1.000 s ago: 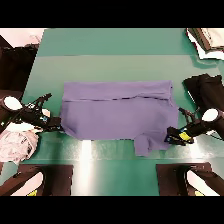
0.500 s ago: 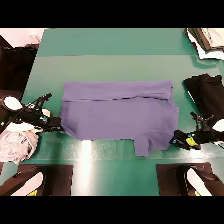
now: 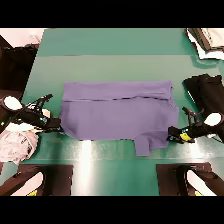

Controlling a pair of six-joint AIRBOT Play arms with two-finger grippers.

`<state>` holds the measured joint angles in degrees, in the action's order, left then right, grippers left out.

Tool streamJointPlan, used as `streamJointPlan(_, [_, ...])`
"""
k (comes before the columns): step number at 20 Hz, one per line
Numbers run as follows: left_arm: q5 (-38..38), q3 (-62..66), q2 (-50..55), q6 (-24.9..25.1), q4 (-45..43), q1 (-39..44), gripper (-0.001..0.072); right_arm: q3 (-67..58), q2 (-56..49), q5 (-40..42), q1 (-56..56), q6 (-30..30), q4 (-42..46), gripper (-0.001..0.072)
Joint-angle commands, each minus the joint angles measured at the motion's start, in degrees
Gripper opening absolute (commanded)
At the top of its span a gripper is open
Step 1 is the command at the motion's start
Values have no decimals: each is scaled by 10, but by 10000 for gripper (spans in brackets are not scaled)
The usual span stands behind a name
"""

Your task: Fold the shirts.

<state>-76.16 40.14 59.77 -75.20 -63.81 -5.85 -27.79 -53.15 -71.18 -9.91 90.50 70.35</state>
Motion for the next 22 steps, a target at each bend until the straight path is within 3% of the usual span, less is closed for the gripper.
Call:
streamJointPlan(1, [-19, 0, -4, 6, -1, 0, 25, -50, 20, -75, 20, 2, 59, 14])
streamJointPlan(5, [-70, 0, -106, -17, 0, 0, 25, -140, 116, -252, 19, 5, 170, 13])
streamJointPlan(7, [-132, 0, -166, -39, 19, 0, 25, -180, 156, -283, 19, 5, 179, 13])
streamJointPlan(10, [-164, 1, -209, -43, 64, 0, 25, -228, 178, -270, 19, 6, 177, 13])
streamJointPlan(13, [-93, 4, -199, -38, 72, 0, 25, -251, 143, -212, 19, 5, 177, 13])
streamJointPlan(17, [3, 71, -118, -22, 69, 0, 25, -294, 51, -150, 20, 5, 177, 14])
streamJointPlan(22, [57, 145, 24, -8, 70, 0, 26, -356, -69, -82, 35, -1, 177, 13])
